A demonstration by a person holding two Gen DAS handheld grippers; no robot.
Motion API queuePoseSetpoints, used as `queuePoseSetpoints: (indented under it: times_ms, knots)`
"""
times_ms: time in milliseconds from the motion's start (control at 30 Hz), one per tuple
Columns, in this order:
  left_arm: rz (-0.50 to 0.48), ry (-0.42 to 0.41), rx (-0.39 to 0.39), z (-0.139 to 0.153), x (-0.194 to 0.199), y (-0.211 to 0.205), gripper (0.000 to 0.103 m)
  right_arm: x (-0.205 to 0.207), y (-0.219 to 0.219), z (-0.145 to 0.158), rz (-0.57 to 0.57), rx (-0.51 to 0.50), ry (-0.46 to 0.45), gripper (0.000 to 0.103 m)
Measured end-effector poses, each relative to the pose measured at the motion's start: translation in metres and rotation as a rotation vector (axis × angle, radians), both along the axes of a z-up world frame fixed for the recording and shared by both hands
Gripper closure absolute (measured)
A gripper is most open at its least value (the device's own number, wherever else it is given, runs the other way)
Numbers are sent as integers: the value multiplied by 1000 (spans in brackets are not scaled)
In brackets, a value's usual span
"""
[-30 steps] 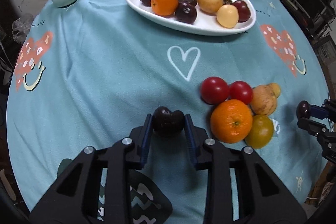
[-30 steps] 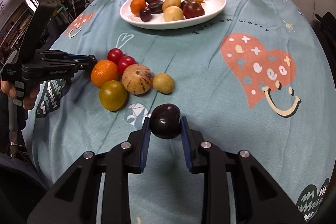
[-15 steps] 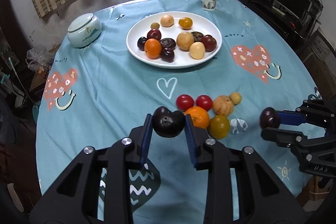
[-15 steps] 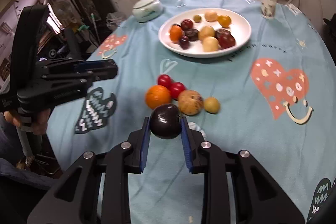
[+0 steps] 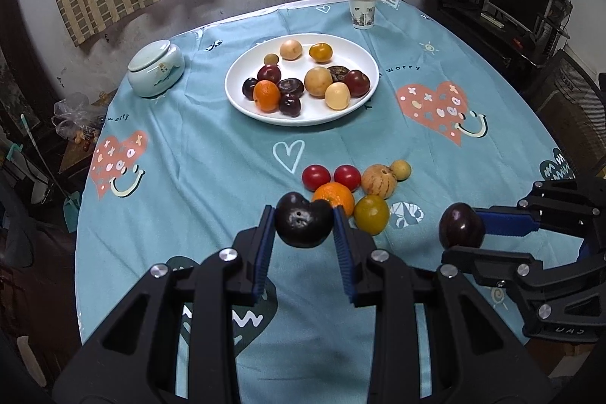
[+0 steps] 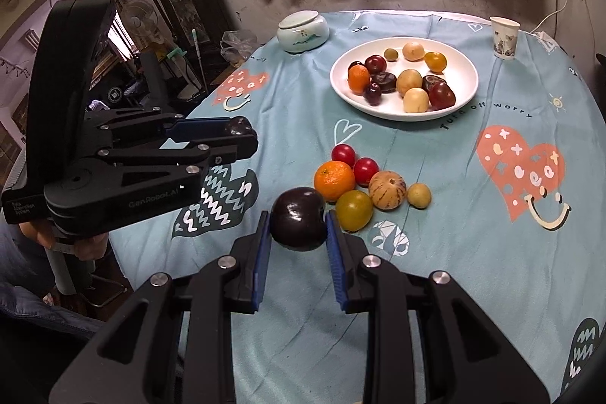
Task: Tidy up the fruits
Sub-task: 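Carry both plums to the white plate and open both grippers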
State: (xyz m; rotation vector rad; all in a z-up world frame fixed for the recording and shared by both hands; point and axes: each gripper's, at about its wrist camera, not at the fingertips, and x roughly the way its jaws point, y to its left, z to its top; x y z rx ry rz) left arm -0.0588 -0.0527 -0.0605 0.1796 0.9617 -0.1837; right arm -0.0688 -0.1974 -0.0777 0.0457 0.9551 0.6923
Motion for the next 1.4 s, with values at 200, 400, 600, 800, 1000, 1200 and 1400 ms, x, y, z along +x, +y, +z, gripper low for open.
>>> queuePoseSetpoints:
  times_ms: [200, 400, 600, 800, 1000, 1200, 1400]
  knots:
    - [7, -7, -2, 3, -2, 2, 72, -5, 0, 3, 4, -1, -12, 74]
    - [21, -10, -3, 5, 2, 5, 72, -3, 0, 6, 3, 3, -23, 74]
    - [30, -1, -14, 3, 13, 6, 72, 4, -3, 4, -7, 7, -16, 74]
    - [32, 23, -27, -3, 34, 6, 72, 18, -6, -1, -22, 12, 3, 74]
    - [29, 32, -14, -7, 79, 0, 72, 53, -11, -1, -49, 0, -5, 74]
    - [58, 21, -19, -6, 155, -4, 71, 124, -9, 11, -79, -41, -77, 74]
    - [123, 83, -9, -33, 237, -9, 71, 209, -6, 4, -156, -81, -93, 74]
